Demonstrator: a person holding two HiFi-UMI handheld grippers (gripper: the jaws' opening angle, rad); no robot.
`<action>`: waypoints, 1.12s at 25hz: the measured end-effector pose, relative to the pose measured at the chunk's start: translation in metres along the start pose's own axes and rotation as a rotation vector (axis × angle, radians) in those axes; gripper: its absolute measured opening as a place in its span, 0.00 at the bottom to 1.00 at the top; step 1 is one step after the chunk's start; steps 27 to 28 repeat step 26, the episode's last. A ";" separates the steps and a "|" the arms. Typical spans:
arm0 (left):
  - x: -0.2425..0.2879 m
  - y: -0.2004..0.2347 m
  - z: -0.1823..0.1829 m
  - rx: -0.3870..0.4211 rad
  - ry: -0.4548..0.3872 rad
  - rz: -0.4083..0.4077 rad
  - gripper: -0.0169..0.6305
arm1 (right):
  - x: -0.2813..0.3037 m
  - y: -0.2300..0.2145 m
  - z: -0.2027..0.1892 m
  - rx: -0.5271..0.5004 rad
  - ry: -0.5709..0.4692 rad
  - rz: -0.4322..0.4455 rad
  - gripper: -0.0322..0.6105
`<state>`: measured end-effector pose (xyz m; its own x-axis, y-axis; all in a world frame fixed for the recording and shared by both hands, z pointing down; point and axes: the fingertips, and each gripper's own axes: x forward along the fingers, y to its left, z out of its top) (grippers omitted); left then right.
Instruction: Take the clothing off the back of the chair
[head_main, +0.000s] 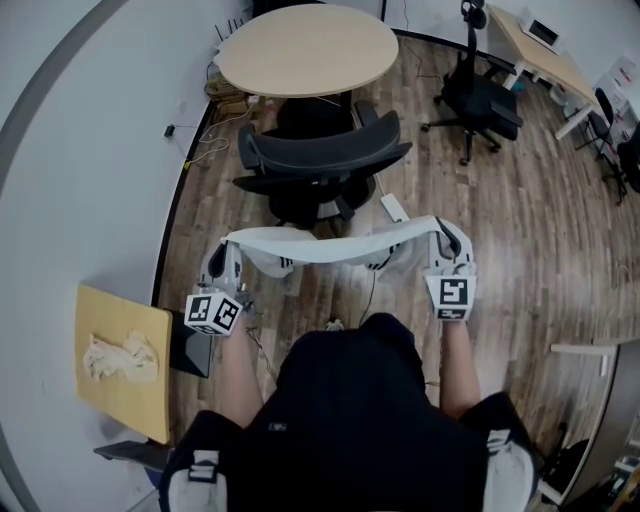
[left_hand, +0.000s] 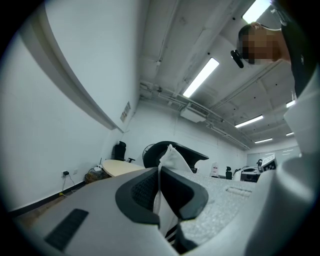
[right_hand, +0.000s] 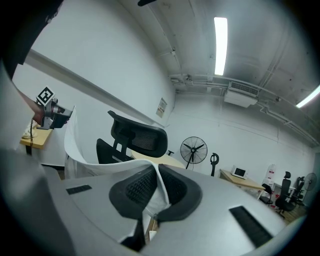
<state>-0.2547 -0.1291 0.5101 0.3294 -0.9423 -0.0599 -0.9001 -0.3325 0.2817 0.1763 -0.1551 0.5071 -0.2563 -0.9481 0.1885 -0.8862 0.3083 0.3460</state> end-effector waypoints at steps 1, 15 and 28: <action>0.001 -0.002 0.001 -0.003 -0.004 0.005 0.03 | 0.000 -0.002 0.001 0.000 -0.005 0.003 0.05; -0.006 -0.063 0.010 -0.010 -0.032 0.056 0.03 | -0.025 -0.041 -0.001 -0.006 -0.050 0.072 0.05; -0.029 -0.115 0.010 0.025 -0.035 0.120 0.03 | -0.052 -0.077 -0.026 0.033 -0.040 0.089 0.05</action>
